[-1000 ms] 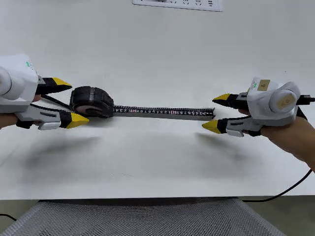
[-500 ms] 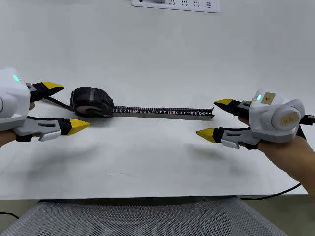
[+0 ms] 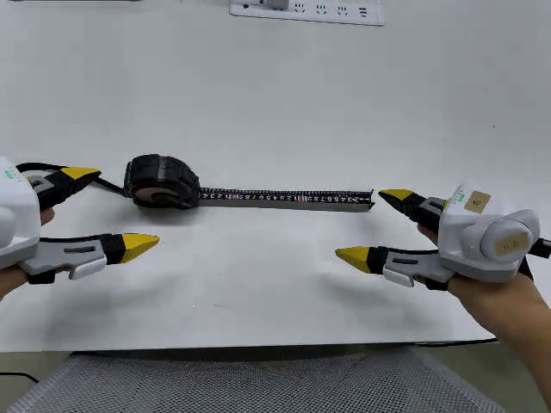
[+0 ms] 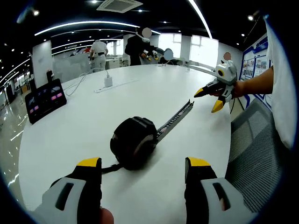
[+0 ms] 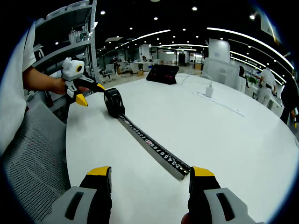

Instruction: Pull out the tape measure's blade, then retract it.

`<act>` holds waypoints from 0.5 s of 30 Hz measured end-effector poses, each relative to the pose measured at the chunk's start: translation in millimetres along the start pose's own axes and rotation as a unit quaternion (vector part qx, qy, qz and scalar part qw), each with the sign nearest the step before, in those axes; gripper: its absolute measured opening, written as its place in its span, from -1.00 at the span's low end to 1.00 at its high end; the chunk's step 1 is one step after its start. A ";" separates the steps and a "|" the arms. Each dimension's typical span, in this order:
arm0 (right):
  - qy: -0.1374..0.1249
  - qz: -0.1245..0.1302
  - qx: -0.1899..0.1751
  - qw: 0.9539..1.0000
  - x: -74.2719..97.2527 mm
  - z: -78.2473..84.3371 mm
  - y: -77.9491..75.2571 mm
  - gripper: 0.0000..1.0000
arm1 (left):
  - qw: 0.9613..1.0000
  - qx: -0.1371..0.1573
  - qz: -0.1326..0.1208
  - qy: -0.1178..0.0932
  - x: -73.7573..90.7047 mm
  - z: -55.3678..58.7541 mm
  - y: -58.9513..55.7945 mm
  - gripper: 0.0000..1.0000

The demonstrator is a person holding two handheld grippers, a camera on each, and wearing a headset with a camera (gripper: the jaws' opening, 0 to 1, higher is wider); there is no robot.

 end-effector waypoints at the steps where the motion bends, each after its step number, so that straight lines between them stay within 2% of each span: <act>1: 0.000 0.000 -0.003 1.000 0.1 1.2 1.3 0.31 | 1.000 0.000 0.000 -0.002 0.0 1.2 -1.8 0.39; 2: -0.002 -0.002 -0.008 1.000 -0.3 2.3 3.2 0.33 | 1.000 0.007 0.009 -0.001 -0.6 3.1 -6.5 0.37; 7: 0.001 -0.001 -0.008 1.000 -2.1 7.5 9.8 0.38 | 1.000 0.012 0.013 0.002 -2.8 11.8 -15.7 0.34; 15: -0.001 0.002 -0.018 1.000 -1.9 12.6 17.4 0.49 | 1.000 0.027 0.011 -0.001 -2.7 19.0 -22.7 0.44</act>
Point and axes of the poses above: the centre of the closed fingertips' face, and the gripper's own axes: x roughly backward along the fingers, y roughly to its left, z roughly out of its underside, the point moved 3 cm from there along x, roughly backward along the fingers, and after that the axes turned 2 degrees about z, right-handed, at the moved point
